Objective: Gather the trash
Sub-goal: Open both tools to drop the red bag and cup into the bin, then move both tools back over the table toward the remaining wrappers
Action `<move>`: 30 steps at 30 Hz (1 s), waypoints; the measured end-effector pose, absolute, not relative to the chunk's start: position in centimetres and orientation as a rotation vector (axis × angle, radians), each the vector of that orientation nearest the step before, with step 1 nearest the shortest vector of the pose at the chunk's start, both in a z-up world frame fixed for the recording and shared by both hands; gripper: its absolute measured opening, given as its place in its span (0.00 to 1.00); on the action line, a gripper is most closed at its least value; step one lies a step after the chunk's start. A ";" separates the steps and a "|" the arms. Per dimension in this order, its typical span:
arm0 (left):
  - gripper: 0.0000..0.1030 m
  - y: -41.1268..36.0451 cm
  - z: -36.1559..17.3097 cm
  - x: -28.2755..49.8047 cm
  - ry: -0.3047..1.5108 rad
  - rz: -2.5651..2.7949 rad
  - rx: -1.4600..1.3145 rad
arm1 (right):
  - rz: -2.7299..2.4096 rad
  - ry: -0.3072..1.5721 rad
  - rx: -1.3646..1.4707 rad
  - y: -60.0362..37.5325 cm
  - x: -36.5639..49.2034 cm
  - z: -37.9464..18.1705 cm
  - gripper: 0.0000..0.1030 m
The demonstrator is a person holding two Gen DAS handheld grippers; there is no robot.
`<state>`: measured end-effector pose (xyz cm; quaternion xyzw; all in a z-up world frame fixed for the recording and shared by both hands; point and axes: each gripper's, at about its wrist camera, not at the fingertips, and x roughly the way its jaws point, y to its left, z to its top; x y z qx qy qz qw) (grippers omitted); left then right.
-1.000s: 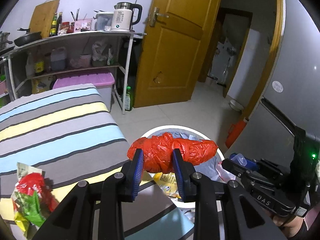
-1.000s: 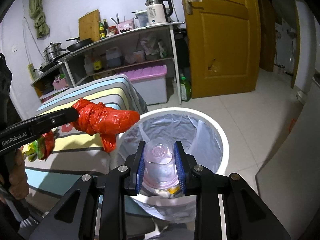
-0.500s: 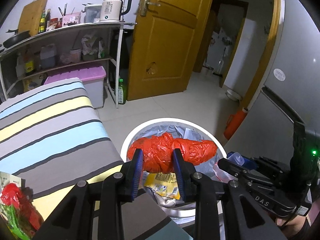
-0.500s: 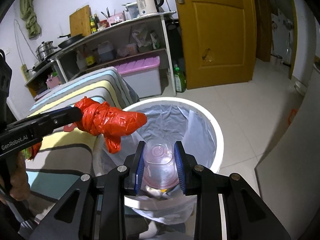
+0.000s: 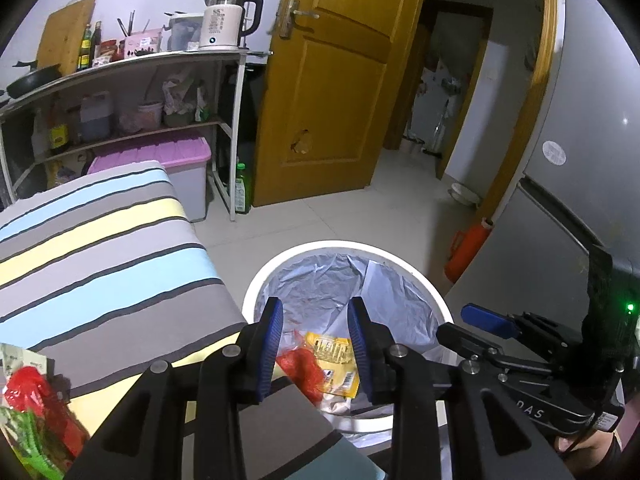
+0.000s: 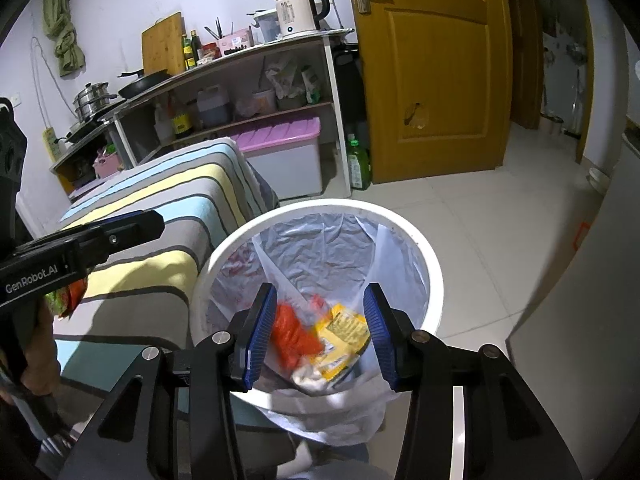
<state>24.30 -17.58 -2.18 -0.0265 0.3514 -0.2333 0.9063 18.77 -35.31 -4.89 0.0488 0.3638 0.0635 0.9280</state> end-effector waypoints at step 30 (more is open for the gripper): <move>0.32 -5.7 2.8 12.9 0.557 -0.261 -0.109 | 0.300 0.626 -0.009 -27.4 12.5 1.0 0.45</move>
